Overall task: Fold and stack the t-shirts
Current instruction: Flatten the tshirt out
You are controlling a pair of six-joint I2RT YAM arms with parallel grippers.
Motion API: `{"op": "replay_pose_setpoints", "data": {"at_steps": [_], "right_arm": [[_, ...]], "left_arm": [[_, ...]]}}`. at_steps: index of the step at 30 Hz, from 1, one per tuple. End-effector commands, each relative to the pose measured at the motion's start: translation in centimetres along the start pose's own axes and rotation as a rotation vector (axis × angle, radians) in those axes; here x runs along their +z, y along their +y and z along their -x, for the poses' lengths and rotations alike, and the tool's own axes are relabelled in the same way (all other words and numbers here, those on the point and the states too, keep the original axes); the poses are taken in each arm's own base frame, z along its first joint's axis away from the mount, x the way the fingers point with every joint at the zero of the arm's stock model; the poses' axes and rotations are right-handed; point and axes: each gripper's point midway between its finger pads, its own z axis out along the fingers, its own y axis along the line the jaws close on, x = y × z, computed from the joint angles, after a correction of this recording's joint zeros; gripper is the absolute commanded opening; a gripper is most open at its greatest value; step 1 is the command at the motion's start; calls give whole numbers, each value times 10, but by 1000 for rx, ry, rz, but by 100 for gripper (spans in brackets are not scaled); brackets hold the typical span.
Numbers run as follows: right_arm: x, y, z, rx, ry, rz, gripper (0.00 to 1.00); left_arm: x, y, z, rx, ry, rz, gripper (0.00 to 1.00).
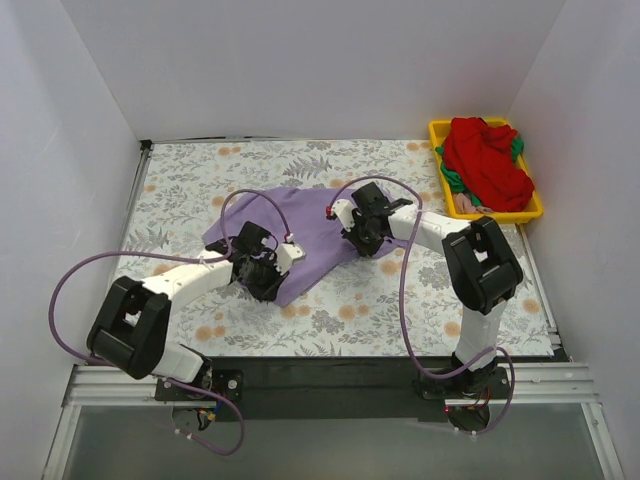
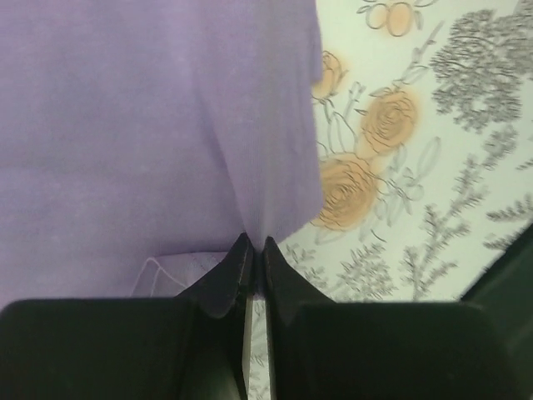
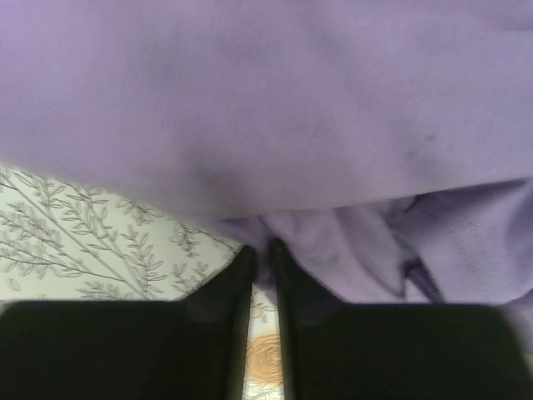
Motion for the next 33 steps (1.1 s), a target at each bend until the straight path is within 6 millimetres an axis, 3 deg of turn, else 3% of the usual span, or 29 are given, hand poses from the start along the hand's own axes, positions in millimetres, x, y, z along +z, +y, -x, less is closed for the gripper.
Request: {"op": "replay_pose_setpoints", "data": {"at_steps": [1,6,9,10,12,13,15,17,18,21,22,23,24,25,26,27,28,29,30,31,32,33], "right_arm": [[8,-3,-18,-22,30,-30,2],[-30,17,-13,-109,-43,29,1],[-50,40,-38,-231,-6,111,1],[-52,53,-65,-254,50,169,1],[-67,63,-84,-322,62,189,1],[-66,72,-115,-377,125,227,1],[-76,76,-134,-445,137,221,1],[-78,80,-163,-516,195,240,1],[-82,80,-167,-543,192,230,1],[-85,78,-188,-621,238,223,1],[-85,75,-192,-642,254,212,1],[-85,74,-193,-665,257,214,1],[-85,73,-192,-672,257,213,1],[-84,73,-189,-672,248,213,1],[-85,72,-185,-672,239,210,1],[-85,71,-180,-655,233,205,1],[-88,66,-170,-654,221,184,1],[-89,63,-163,-647,215,168,1],[-91,59,-158,-626,211,148,6],[-96,52,-142,-610,180,114,19],[-100,49,-133,-591,160,101,27],[-105,45,-125,-557,137,90,32]], "left_arm": [[-38,-17,16,-81,-49,-81,0],[-72,0,33,-204,-93,-125,0],[-92,-1,43,-242,-116,-173,0],[-98,-2,46,-241,-128,-180,0],[-109,-10,50,-263,-133,-206,0],[-118,-11,53,-270,-144,-209,0],[-127,-8,56,-283,-153,-202,0],[-135,7,62,-299,-181,-164,0],[-138,15,65,-308,-188,-142,0],[-146,67,87,-367,-239,-33,0],[-139,92,86,-457,-229,-13,0],[-152,121,108,-451,-305,47,0],[-153,138,115,-481,-326,66,0],[-140,163,110,-532,-305,85,0],[-148,186,127,-534,-358,133,0],[-143,200,127,-554,-358,150,1],[-126,221,118,-597,-313,180,7],[-126,242,109,-662,-313,225,33],[-130,259,108,-688,-313,269,43],[-122,277,90,-749,-272,302,55],[-127,283,84,-778,-270,315,70],[-126,282,77,-790,-274,299,72]]}}
